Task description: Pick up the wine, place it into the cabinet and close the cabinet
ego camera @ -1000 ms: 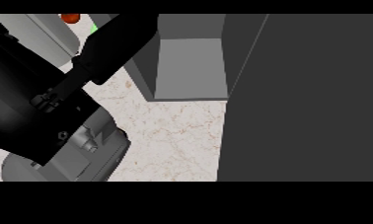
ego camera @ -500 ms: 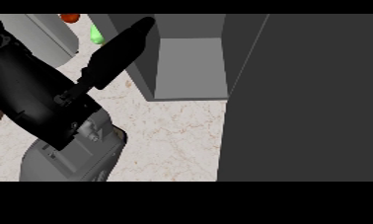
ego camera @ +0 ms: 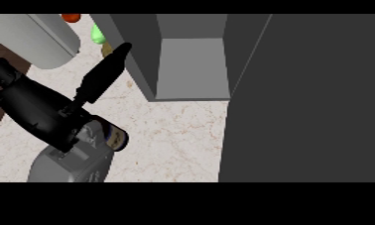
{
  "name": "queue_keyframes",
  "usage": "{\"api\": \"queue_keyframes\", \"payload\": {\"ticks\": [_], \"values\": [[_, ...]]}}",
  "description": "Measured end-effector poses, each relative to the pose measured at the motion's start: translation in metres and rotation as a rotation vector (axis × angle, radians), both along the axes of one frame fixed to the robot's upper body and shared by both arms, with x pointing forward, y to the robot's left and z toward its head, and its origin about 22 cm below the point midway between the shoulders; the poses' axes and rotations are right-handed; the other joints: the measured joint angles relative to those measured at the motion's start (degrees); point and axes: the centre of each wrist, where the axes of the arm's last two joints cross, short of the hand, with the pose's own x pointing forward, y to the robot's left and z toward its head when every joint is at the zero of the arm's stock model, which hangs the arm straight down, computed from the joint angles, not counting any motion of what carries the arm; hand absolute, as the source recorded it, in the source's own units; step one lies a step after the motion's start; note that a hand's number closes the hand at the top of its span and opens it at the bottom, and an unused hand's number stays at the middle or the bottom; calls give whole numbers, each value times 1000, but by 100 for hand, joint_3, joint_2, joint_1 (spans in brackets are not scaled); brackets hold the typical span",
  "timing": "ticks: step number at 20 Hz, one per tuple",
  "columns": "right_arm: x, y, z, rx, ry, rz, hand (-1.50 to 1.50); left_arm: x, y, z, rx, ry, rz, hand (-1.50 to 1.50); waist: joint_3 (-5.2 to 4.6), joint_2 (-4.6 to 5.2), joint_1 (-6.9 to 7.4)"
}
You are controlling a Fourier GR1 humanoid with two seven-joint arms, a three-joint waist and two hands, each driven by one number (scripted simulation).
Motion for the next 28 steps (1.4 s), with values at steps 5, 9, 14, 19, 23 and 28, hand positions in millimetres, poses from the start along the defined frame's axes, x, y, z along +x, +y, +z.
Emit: {"api": "queue_keyframes", "payload": {"ticks": [5, 9, 14, 19, 23, 28], "values": [[-2, -7, -1, -26, -3, -5, -150, -13, 13, -31, -16, 25, 41, -150, -1, -6, 22], [-3, -11, -4, -32, 2, -7, -150, -26, 21, -55, -45, 40, 59, -150, -2, -4, 34], [-4, -14, -6, -42, 10, 5, -150, -44, 27, -79, -82, 55, 74, -150, -3, -5, 50], [-4, -16, -8, -34, 19, 17, -150, -56, 28, -105, -133, 81, 80, -150, -3, -1, 49], [-5, -16, -10, -25, 16, 27, -150, -66, 29, -122, -166, 109, 94, -150, -3, -1, 57], [-7, -17, -13, -17, 21, 37, -150, -74, 36, -146, -197, 134, 113, -150, -5, -2, 43]]}}
